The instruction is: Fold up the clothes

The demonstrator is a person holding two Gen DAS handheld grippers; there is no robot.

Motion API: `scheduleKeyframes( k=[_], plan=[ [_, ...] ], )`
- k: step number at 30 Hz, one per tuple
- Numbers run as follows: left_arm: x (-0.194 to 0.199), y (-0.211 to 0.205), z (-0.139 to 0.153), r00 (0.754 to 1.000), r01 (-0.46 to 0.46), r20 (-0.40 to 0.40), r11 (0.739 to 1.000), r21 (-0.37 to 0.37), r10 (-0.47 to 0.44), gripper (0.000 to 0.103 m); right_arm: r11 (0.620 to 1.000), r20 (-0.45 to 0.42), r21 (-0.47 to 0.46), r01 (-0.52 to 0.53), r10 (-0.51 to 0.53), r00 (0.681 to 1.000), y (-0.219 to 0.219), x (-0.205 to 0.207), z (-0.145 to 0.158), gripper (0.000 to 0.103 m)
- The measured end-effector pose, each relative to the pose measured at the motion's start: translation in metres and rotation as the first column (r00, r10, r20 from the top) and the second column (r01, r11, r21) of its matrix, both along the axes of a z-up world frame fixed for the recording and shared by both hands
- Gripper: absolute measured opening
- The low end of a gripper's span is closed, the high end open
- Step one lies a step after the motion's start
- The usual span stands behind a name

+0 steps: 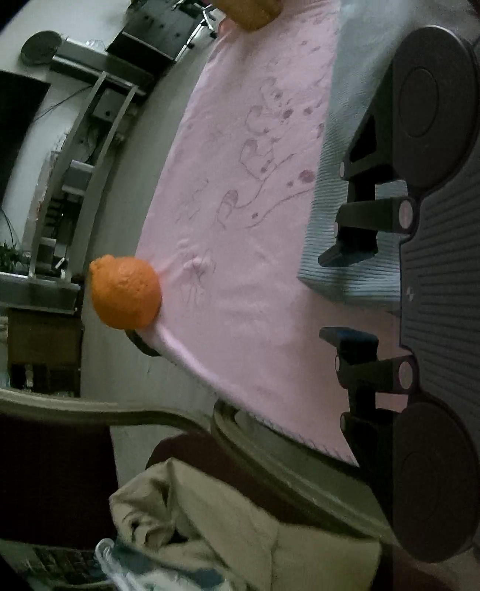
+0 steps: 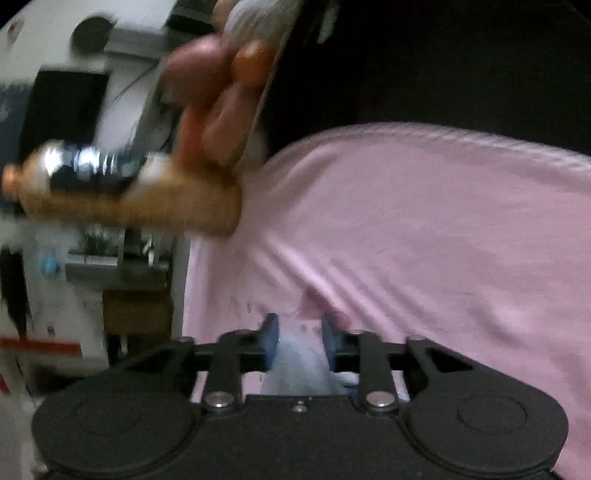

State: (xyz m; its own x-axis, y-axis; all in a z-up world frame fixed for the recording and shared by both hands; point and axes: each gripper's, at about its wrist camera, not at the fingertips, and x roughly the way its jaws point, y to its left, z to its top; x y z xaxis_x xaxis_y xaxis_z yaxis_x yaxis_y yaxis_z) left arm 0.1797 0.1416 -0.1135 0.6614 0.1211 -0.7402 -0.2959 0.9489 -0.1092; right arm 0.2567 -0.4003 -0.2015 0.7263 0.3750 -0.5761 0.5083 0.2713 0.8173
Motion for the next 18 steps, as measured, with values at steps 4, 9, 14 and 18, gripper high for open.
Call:
scheduleKeyframes(
  k=[4, 9, 14, 18],
  plan=[
    [-0.043, -0.011, 0.020, 0.997, 0.045, 0.055, 0.999, 0.001, -0.045, 0.040, 0.998, 0.145, 0.047, -0.037, 0.030, 0.989, -0.006, -0.037, 0.027, 0.036],
    [-0.092, -0.022, 0.033, 0.990, 0.113, 0.087, 0.993, -0.028, -0.110, 0.039, 0.971, 0.295, 0.165, -0.174, 0.120, 0.948, 0.009, -0.088, 0.040, 0.058],
    [-0.104, -0.047, 0.021, 0.978, 0.208, 0.038, 0.977, -0.037, -0.206, 0.034, 0.965, 0.217, 0.030, -0.260, 0.248, 0.944, 0.029, -0.103, 0.040, 0.055],
    [-0.096, -0.076, 0.016, 0.957, 0.288, 0.034, 0.958, 0.014, -0.288, 0.031, 0.879, 0.125, -0.312, -0.360, 0.413, 0.902, 0.072, -0.093, 0.062, 0.014]
  ],
)
